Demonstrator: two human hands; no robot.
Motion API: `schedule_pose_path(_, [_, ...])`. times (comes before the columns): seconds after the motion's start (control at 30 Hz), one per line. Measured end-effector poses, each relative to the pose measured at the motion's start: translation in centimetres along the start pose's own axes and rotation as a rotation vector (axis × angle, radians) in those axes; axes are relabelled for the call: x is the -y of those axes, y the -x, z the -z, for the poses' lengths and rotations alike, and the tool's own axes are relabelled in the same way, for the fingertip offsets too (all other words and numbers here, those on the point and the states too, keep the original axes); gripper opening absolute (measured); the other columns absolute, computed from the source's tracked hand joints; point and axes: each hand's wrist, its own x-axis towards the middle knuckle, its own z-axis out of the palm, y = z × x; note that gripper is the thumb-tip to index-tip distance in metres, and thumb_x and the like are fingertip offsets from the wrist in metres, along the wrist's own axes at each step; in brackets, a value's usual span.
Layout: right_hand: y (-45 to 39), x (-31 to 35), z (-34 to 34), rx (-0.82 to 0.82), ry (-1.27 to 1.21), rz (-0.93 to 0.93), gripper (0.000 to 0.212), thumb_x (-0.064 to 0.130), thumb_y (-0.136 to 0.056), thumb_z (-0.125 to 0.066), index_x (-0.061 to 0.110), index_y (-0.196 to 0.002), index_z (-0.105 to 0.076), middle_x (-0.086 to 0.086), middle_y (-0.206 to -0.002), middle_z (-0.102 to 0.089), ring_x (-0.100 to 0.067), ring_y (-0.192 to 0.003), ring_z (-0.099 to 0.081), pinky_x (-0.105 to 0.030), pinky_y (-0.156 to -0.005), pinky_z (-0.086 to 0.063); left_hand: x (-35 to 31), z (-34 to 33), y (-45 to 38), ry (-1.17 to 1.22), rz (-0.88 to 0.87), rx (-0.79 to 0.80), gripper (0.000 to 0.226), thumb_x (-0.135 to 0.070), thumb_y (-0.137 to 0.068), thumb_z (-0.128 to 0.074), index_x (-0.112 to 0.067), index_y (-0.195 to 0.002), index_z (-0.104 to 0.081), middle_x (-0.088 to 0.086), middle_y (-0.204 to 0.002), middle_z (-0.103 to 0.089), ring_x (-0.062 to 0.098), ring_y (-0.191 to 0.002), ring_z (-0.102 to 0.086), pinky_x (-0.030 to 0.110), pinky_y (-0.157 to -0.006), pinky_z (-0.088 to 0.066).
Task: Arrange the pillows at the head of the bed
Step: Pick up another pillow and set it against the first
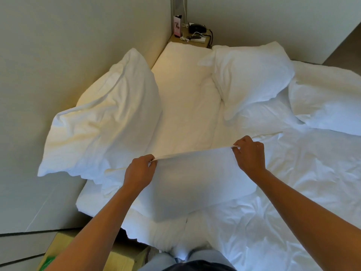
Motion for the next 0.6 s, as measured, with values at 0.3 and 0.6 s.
schedule_pose_path(0.3, [-4.4,-2.4,-1.1,0.268,-0.262,0.195,0.024,0.023,-0.105,-0.056,0.008,-0.089,-0.047,-0.011,-0.068,-0.059,-0.034,-0.062,-0.06,-0.043,-0.061,-0.051,-1.7,-0.4,-1.2,-0.129,0.151,-0.073,0.022,-0.037,-0.097,-0.063,-0.032,-0.075,-0.062,-0.005,-0.071,-0.063,0.022,-0.069,-0.064,0.027,-0.057,-0.041])
schedule_pose_path(0.6, [-6.5,-2.3,-1.5,0.212,-0.207,0.208,0.023,0.027,-0.104,-0.06,0.013,-0.086,-0.058,-0.005,-0.071,-0.065,-0.03,-0.064,-0.062,-0.036,-0.061,-0.05,-1.5,-1.0,-3.5,-0.188,0.181,-0.142,0.018,-0.043,-0.09,-0.07,-0.028,-0.084,-0.077,-0.002,-0.086,-0.069,0.024,-0.082,-0.068,0.028,-0.063,-0.045])
